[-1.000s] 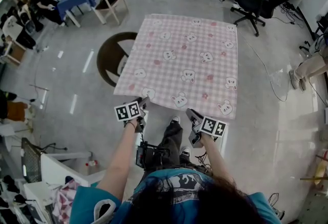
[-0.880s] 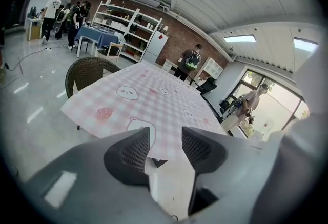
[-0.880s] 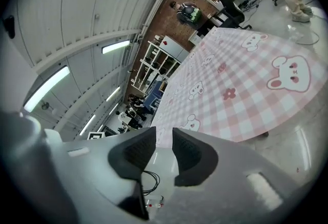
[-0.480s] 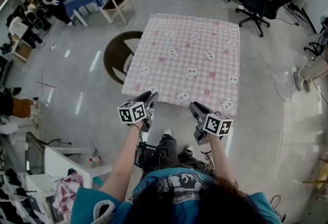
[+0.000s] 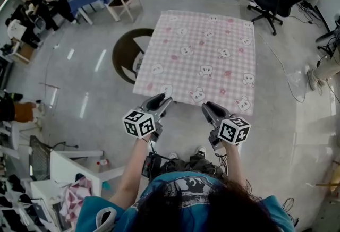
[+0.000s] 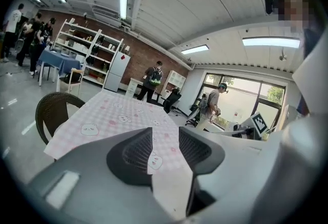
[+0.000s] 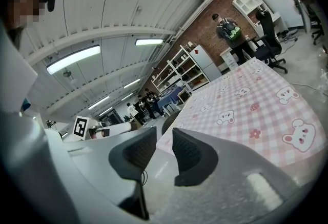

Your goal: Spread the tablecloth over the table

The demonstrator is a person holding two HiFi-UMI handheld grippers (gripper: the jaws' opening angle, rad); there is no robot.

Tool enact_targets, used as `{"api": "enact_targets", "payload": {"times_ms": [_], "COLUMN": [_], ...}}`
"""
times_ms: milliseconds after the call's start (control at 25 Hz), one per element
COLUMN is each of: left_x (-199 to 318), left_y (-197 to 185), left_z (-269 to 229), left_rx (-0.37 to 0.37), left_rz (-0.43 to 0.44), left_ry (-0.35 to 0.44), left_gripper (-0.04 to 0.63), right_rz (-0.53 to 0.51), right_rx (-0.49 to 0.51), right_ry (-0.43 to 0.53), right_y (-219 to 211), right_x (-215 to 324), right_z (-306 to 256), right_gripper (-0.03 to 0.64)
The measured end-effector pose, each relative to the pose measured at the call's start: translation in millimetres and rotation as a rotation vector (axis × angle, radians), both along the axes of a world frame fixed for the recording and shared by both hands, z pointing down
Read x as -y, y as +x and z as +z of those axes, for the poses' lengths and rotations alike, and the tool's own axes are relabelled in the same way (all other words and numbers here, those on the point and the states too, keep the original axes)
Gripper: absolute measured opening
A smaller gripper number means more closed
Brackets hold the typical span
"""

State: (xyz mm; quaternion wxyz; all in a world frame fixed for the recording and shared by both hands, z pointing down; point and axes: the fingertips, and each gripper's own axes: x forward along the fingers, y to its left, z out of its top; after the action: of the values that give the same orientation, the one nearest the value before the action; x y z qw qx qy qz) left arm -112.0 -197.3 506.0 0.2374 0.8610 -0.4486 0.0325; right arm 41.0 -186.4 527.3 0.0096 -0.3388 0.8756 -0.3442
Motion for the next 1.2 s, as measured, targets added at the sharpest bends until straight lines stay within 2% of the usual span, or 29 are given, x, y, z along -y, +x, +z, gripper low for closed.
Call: {"api": "enact_targets", "payload": {"times_ms": [200, 520, 760, 1000, 1200], "left_x": [-26.5, -73.3, -103.6, -125.7, -137.7], "left_y": [-1.9, -2.7, -3.2, -9.3, -11.3], "left_z": [-16.5, -33.4, -42.4, -45.1, -46.2], "left_rx": [0.032, -0.027, 0.023, 0.043, 0.033], "left_rz": [0.069, 0.171, 0.235, 0.253, 0.266], "left_ry": [0.064, 0.121, 0.175, 0.211, 0.223], "left_gripper": [0.156, 0.121, 0.084, 0.021, 0.015], "right_rz": [0.003, 0.026, 0.047, 0.06, 0.075], "right_rx": [-0.023, -0.061, -0.106, -0.1, -0.12], "right_ry": [0.059, 0.125, 0.172, 0.201, 0.251], "right_y": [-20.4, -46.6, -64.5, -78.9, -82.9], "right_x": [-21.2, -68.6, -104.1, -128.2, -138.8], "right_z": [-18.9, -40.6, -50.4, -56.7, -63.4], "right_gripper": [0.094, 0.094, 0.084, 0.055, 0.048]}}
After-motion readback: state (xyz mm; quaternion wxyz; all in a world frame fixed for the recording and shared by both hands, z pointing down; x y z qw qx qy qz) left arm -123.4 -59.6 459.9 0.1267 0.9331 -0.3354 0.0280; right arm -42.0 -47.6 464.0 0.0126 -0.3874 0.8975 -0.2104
